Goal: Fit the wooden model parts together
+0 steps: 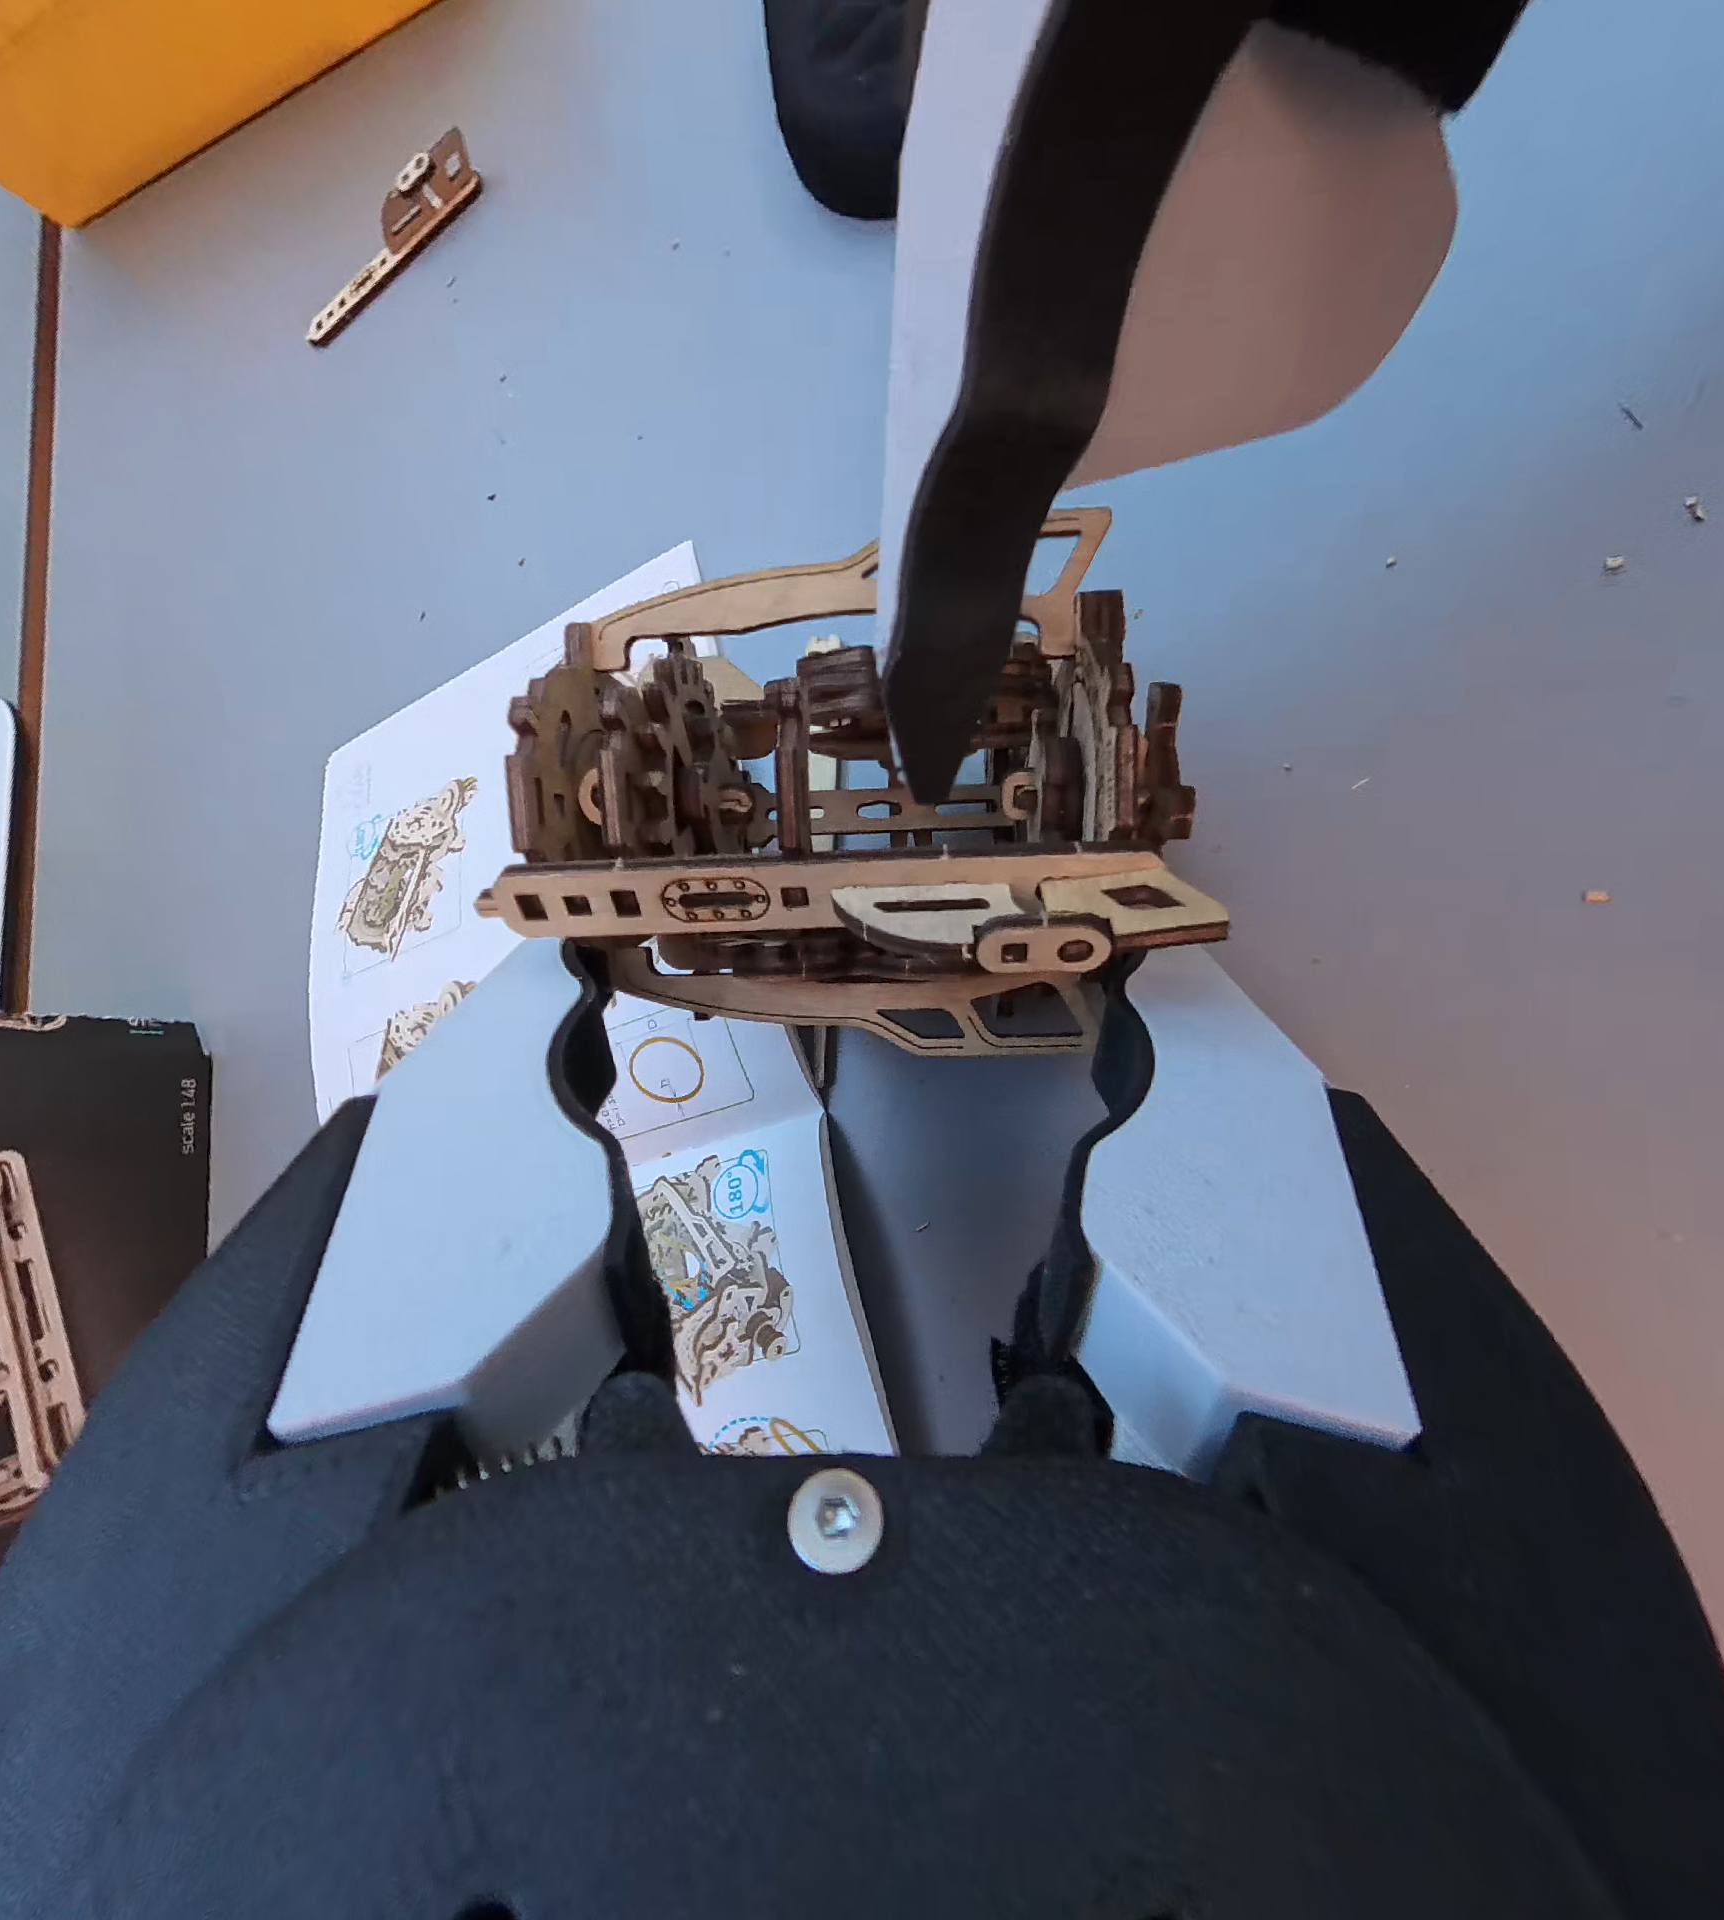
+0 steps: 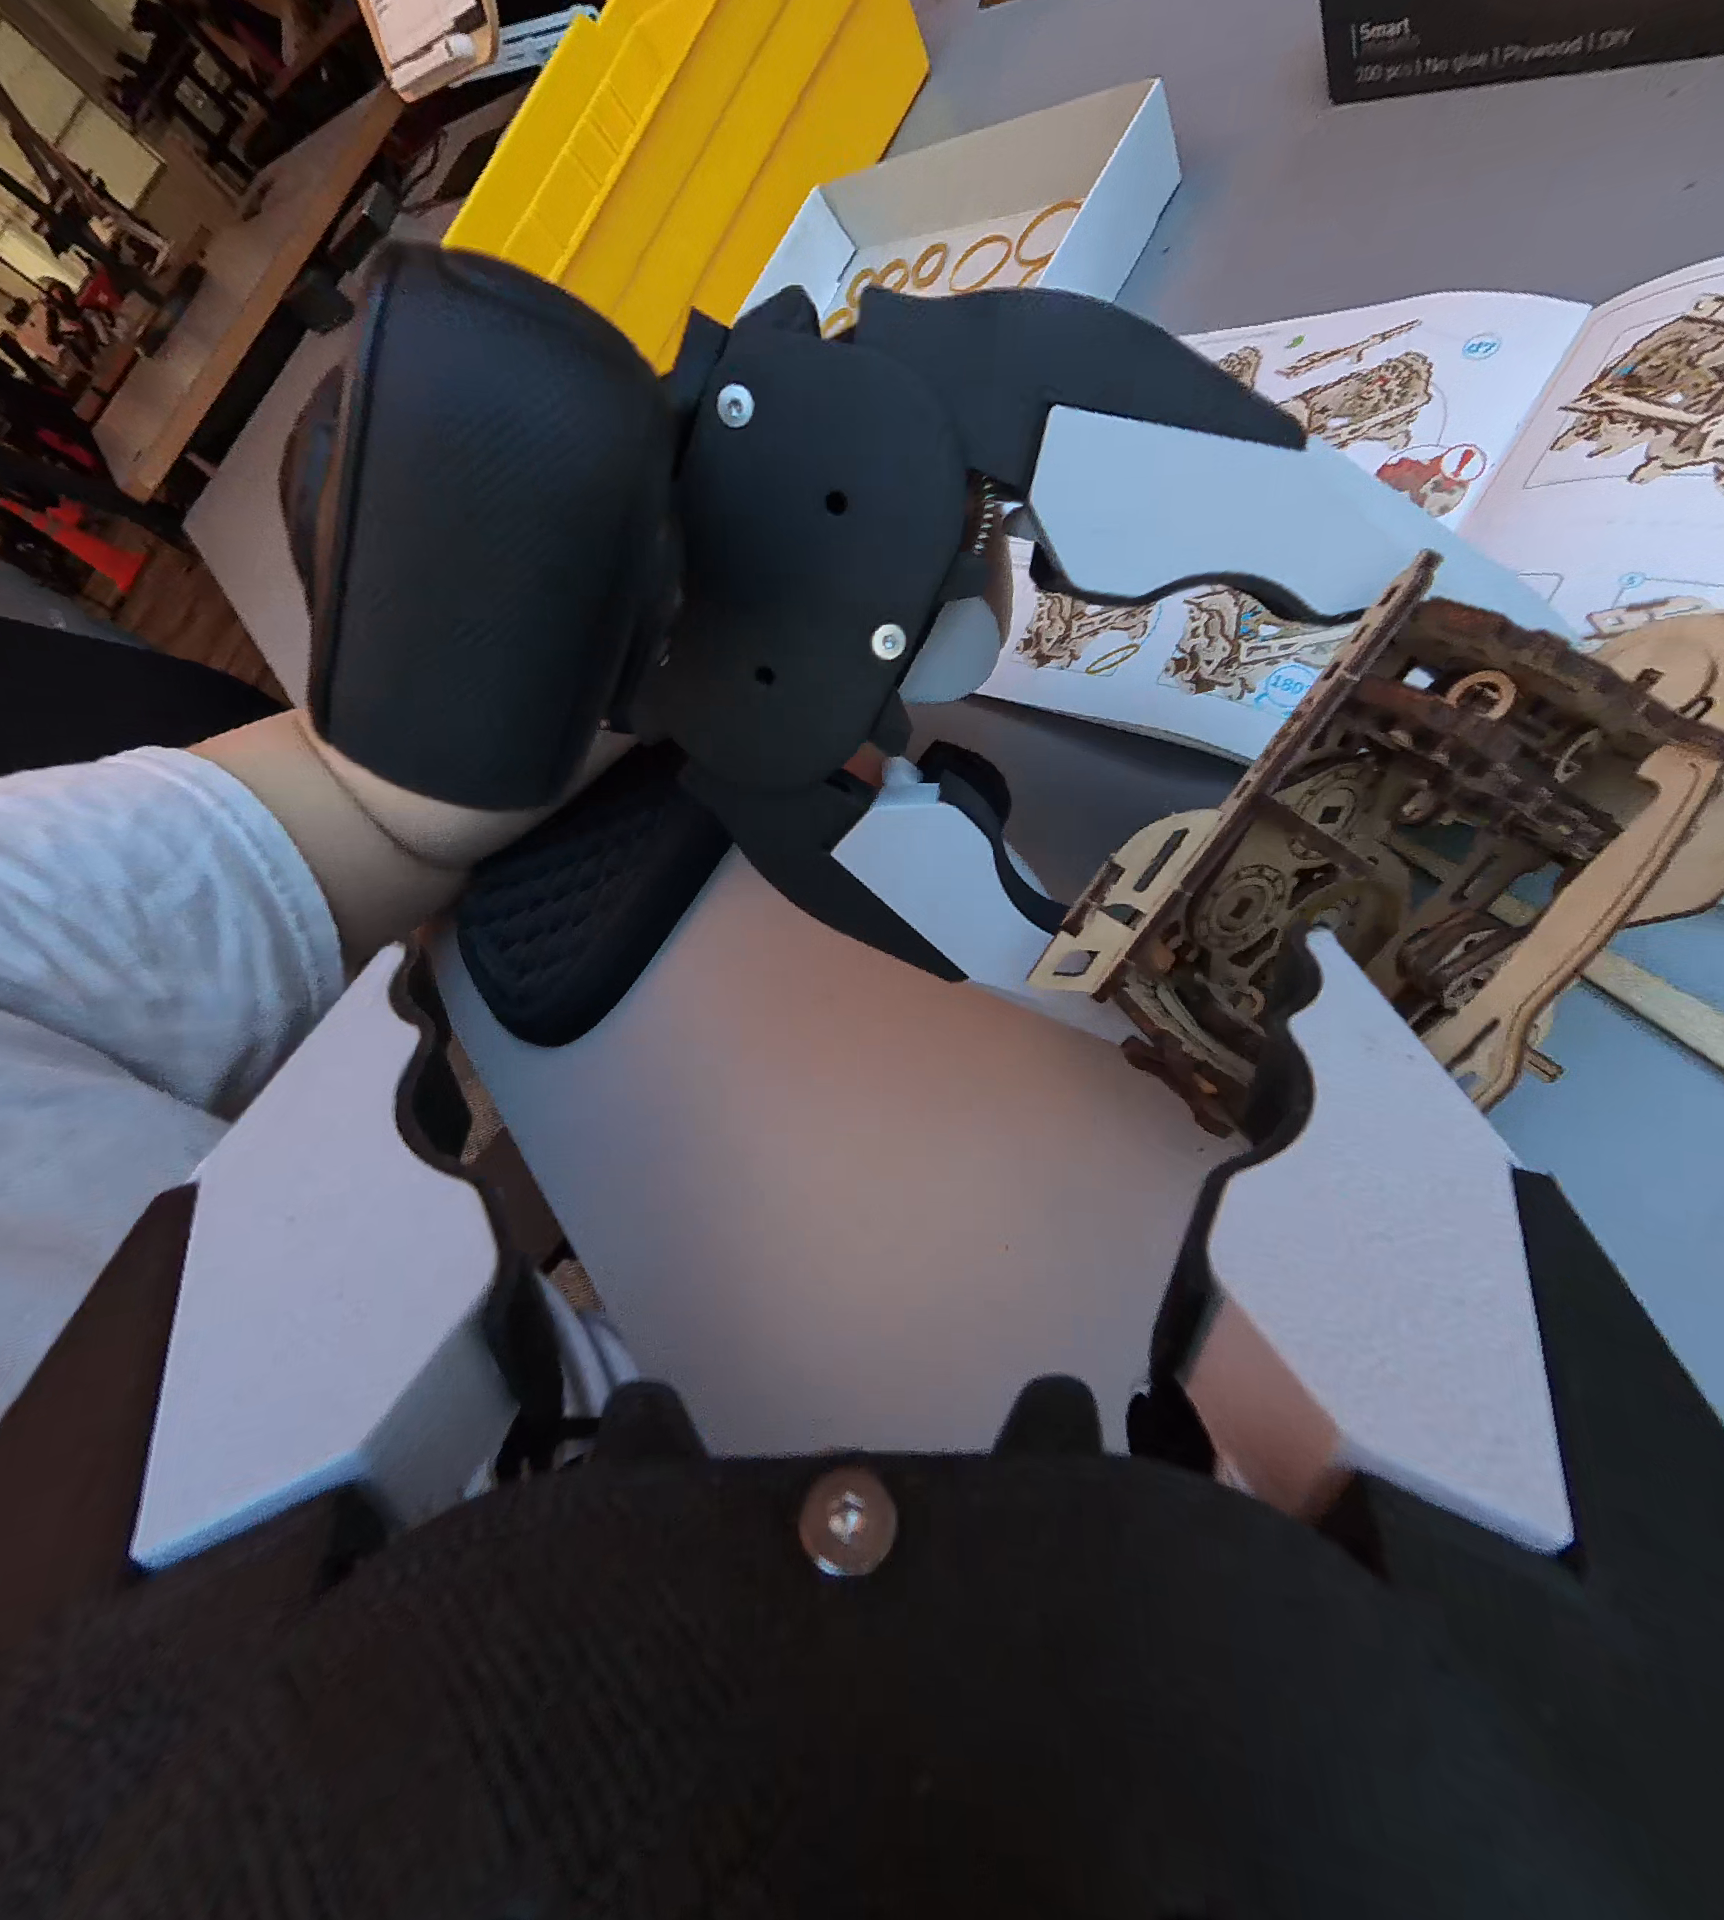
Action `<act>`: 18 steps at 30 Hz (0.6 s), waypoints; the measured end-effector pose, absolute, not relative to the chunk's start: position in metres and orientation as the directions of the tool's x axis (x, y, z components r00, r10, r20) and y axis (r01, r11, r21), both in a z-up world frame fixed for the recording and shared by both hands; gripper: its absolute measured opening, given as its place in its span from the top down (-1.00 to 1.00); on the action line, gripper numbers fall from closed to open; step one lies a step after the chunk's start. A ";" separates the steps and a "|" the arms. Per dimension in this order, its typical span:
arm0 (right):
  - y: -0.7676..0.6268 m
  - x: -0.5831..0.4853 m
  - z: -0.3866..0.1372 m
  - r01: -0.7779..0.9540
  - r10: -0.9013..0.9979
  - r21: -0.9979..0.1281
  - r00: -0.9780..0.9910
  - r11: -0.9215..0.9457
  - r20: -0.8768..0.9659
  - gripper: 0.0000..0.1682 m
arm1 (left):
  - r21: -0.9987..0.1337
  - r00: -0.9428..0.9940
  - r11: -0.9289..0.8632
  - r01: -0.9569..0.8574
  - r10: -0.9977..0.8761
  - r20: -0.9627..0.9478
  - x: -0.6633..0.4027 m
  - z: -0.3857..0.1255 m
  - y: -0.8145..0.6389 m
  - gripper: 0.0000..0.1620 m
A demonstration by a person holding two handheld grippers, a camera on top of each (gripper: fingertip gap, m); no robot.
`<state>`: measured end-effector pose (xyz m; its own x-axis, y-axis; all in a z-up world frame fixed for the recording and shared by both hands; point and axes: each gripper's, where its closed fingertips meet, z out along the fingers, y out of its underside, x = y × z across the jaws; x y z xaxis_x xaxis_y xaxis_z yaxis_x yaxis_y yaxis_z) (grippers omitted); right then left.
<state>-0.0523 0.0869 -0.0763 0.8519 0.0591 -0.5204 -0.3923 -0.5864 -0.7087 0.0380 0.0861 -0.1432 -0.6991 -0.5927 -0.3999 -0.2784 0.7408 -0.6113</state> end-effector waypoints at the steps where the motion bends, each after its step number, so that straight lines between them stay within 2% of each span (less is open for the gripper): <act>1: 0.089 -0.053 -0.081 -0.388 0.049 -0.710 0.859 -0.587 -0.510 -0.79 | -0.615 -0.690 0.738 -0.276 -0.598 -0.408 0.039 -0.143 0.087 -0.16; 4: 0.095 -0.054 -0.094 -0.375 0.010 -0.711 0.881 -0.595 -0.473 -0.79 | -0.611 -0.659 0.748 -0.260 -0.600 -0.454 0.044 -0.140 0.088 -0.16; 9: 0.100 -0.043 -0.106 -0.232 -0.051 -0.751 0.965 -0.619 -0.256 -0.79 | -0.572 -0.632 0.791 -0.217 -0.561 -0.535 0.045 -0.138 0.089 -0.17; 18: 0.104 -0.042 -0.118 -0.238 -0.059 -0.742 0.964 -0.627 -0.259 -0.79 | -0.575 -0.630 0.792 -0.208 -0.558 -0.541 0.046 -0.138 0.088 -0.16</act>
<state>-0.0423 0.1041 -0.1180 0.9640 -0.0591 -0.2591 -0.2379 -0.6267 -0.7421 0.0457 0.0885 -0.1375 -0.6298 -0.5577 -0.5407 -0.2076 0.7916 -0.5746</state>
